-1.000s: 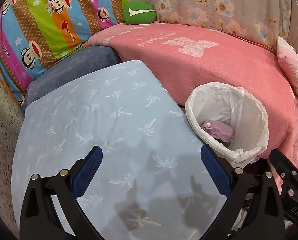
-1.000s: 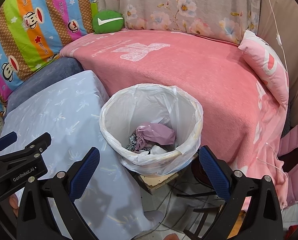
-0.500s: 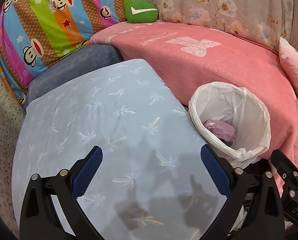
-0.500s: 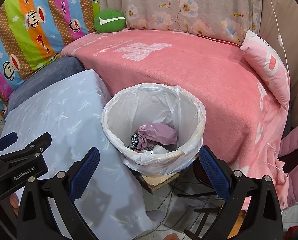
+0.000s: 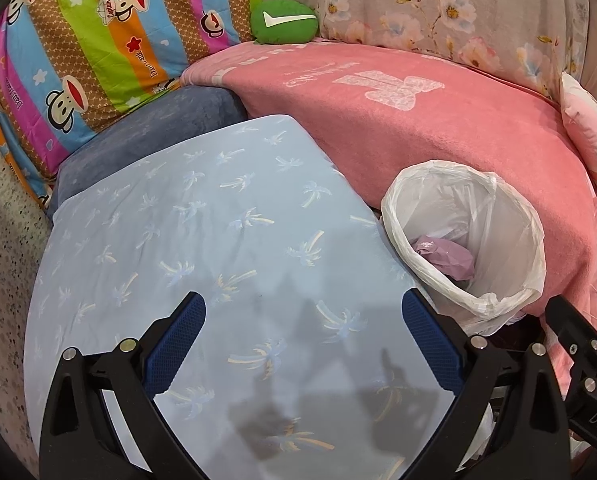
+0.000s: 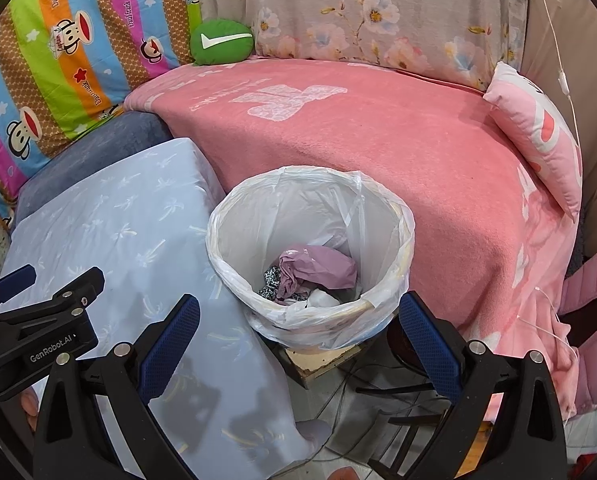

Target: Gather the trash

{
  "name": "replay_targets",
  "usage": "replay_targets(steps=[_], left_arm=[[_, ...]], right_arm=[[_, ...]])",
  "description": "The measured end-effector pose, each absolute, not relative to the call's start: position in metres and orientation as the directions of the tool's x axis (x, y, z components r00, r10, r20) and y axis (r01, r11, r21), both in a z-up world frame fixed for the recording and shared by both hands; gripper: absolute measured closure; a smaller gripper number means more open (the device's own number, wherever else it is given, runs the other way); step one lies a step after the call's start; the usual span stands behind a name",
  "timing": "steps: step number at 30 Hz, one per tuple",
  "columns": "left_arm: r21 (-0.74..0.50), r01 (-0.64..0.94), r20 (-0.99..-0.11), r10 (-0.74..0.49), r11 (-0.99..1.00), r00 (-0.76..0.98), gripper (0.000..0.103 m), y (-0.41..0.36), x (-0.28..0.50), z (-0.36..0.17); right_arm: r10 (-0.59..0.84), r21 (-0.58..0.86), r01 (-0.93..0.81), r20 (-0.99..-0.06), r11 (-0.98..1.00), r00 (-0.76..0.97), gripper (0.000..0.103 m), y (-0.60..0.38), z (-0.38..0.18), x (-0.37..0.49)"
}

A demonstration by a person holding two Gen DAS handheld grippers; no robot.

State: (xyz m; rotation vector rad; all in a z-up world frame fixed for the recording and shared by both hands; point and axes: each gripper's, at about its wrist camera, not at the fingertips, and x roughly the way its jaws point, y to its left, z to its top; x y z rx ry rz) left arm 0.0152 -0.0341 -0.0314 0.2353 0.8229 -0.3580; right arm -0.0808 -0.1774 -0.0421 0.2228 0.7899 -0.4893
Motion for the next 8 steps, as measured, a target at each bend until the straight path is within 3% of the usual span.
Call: replay_targets(steps=[8], left_arm=[[0.066, 0.412, -0.761, -0.222, 0.909, 0.610, 0.008, -0.0355, 0.0165, -0.0334]], right_arm=[[-0.336, 0.015, 0.504, -0.728, 0.864, 0.598, 0.006, -0.1779, -0.0432, -0.0772]])
